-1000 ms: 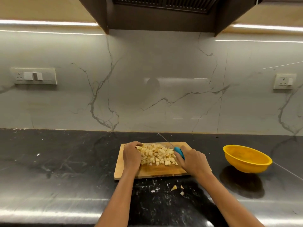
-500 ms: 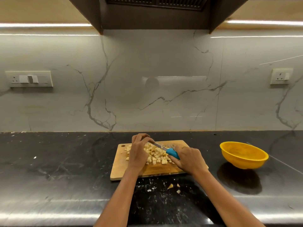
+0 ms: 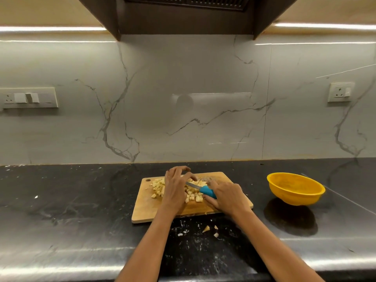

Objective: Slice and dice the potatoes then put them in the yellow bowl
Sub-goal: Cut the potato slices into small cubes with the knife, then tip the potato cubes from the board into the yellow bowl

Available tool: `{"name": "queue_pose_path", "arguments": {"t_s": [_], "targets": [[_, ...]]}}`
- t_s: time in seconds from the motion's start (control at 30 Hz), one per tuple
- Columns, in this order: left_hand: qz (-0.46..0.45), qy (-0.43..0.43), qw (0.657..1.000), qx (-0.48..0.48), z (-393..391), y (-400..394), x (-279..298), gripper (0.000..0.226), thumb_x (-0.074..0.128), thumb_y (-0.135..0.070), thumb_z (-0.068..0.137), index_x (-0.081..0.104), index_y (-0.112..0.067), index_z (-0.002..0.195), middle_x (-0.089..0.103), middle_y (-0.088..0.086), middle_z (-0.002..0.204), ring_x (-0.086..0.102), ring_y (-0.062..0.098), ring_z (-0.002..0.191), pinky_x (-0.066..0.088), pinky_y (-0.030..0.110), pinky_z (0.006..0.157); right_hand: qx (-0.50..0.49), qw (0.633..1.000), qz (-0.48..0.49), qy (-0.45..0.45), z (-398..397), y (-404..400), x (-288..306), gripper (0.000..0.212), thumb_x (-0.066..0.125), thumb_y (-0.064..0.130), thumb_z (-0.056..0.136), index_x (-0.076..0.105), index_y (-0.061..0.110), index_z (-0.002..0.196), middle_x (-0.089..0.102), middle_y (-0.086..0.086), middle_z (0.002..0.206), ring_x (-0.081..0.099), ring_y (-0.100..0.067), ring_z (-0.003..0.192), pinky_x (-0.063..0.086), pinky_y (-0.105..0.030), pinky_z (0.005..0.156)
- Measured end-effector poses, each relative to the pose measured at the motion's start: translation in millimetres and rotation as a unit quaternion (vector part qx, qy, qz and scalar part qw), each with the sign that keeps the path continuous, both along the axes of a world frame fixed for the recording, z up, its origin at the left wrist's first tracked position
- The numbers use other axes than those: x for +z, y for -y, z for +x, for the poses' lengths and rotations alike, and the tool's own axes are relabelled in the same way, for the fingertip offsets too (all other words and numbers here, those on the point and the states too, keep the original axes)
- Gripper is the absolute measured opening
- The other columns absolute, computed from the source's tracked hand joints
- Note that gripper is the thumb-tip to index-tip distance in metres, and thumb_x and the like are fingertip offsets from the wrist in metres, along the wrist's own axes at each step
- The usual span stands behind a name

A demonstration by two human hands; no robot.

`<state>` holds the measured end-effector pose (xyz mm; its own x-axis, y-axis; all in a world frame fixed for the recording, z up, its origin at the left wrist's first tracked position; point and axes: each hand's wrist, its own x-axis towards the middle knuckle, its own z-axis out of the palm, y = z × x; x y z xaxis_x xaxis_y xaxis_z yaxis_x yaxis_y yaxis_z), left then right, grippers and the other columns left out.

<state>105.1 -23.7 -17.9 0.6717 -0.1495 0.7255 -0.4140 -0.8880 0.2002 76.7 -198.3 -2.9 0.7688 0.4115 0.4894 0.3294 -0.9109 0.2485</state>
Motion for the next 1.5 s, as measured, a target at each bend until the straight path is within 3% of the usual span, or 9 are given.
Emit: {"name": "queue_pose_path", "arguments": {"t_s": [0.1, 0.23, 0.33, 0.53, 0.8, 0.97, 1.2, 1.37, 1.5], "targets": [[-0.072, 0.029, 0.997, 0.027, 3, -4, 1, 0.060, 0.045, 0.023, 0.069, 0.062, -0.013, 0.114, 0.056, 0.008, 0.119, 0.044, 0.025, 0.116, 0.041, 0.038, 0.100, -0.019, 0.998, 0.052, -0.001, -2, 0, -1, 0.057, 0.031, 0.059, 0.096, 0.042, 0.023, 0.139, 0.062, 0.003, 0.116, 0.059, -0.009, 0.094, 0.034, -0.017, 0.068], [-0.179, 0.010, 0.980, 0.086, -1, -16, 2, 0.059, 0.042, 0.022, 0.073, 0.059, -0.011, 0.119, 0.055, 0.008, 0.122, 0.040, 0.025, 0.118, 0.042, 0.038, 0.097, -0.157, 0.970, 0.185, 0.003, 4, 15, -6, 0.049, 0.039, 0.060, 0.094, 0.050, 0.019, 0.116, 0.064, 0.002, 0.096, 0.062, -0.011, 0.082, 0.042, -0.022, 0.067], [-0.251, -0.041, 0.958, 0.135, -4, -22, 0, 0.054, 0.044, 0.016, 0.077, 0.058, -0.014, 0.120, 0.052, 0.007, 0.125, 0.038, 0.025, 0.120, 0.040, 0.041, 0.097, -0.243, 0.940, 0.238, 0.004, 15, 30, -12, 0.034, 0.046, 0.046, 0.097, 0.048, 0.014, 0.108, 0.064, 0.000, 0.096, 0.062, -0.013, 0.081, 0.045, -0.022, 0.067], [-0.275, -0.116, 0.933, 0.200, -4, -30, -9, 0.041, 0.056, -0.001, 0.083, 0.057, -0.018, 0.121, 0.048, 0.008, 0.130, 0.036, 0.026, 0.123, 0.031, 0.043, 0.102, -0.299, 0.918, 0.257, -0.034, 36, 49, -21, 0.022, 0.054, 0.031, 0.095, 0.049, 0.012, 0.106, 0.064, -0.005, 0.098, 0.063, -0.018, 0.086, 0.050, -0.025, 0.069], [-0.237, -0.212, 0.889, 0.329, -6, -36, -9, 0.034, 0.059, -0.019, 0.086, 0.052, -0.012, 0.118, 0.044, 0.015, 0.132, 0.035, 0.033, 0.123, 0.027, 0.056, 0.103, -0.293, 0.924, 0.237, -0.069, 55, 64, -23, 0.034, 0.057, 0.038, 0.093, 0.051, 0.010, 0.112, 0.062, -0.007, 0.106, 0.060, -0.017, 0.093, 0.048, -0.026, 0.075], [-0.265, -0.189, 0.897, 0.298, -4, -38, -9, 0.033, 0.056, -0.011, 0.087, 0.051, -0.007, 0.120, 0.045, 0.015, 0.129, 0.037, 0.031, 0.120, 0.032, 0.048, 0.099, -0.230, 0.935, 0.270, 0.009, 58, 55, -23, 0.026, 0.043, 0.032, 0.099, 0.052, 0.008, 0.106, 0.057, -0.011, 0.106, 0.052, -0.022, 0.098, 0.041, -0.028, 0.079], [-0.297, -0.162, 0.908, 0.245, 2, -37, -9, 0.035, 0.053, -0.003, 0.086, 0.053, -0.010, 0.121, 0.048, 0.014, 0.127, 0.039, 0.030, 0.120, 0.030, 0.049, 0.100, -0.178, 0.962, 0.206, -0.003, 62, 43, -34, 0.025, 0.029, 0.021, 0.102, 0.052, 0.012, 0.107, 0.060, -0.007, 0.106, 0.053, -0.018, 0.093, 0.036, -0.026, 0.076], [-0.305, -0.147, 0.907, 0.252, -1, -34, -5, 0.035, 0.051, -0.003, 0.087, 0.056, -0.013, 0.120, 0.050, 0.013, 0.128, 0.039, 0.030, 0.122, 0.028, 0.049, 0.102, -0.142, 0.955, 0.260, 0.013, 54, 42, -27, 0.025, 0.032, 0.024, 0.103, 0.052, 0.010, 0.104, 0.060, -0.009, 0.102, 0.053, -0.021, 0.093, 0.041, -0.030, 0.080], [-0.313, -0.070, 0.927, 0.194, -8, -13, 4, 0.035, 0.047, 0.006, 0.087, 0.062, -0.010, 0.115, 0.055, 0.014, 0.126, 0.043, 0.029, 0.121, 0.028, 0.044, 0.106, -0.052, 0.946, 0.309, 0.087, 32, 39, -18, 0.021, 0.043, 0.021, 0.099, 0.056, 0.006, 0.094, 0.060, -0.011, 0.087, 0.053, -0.022, 0.080, 0.044, -0.035, 0.073]]}}
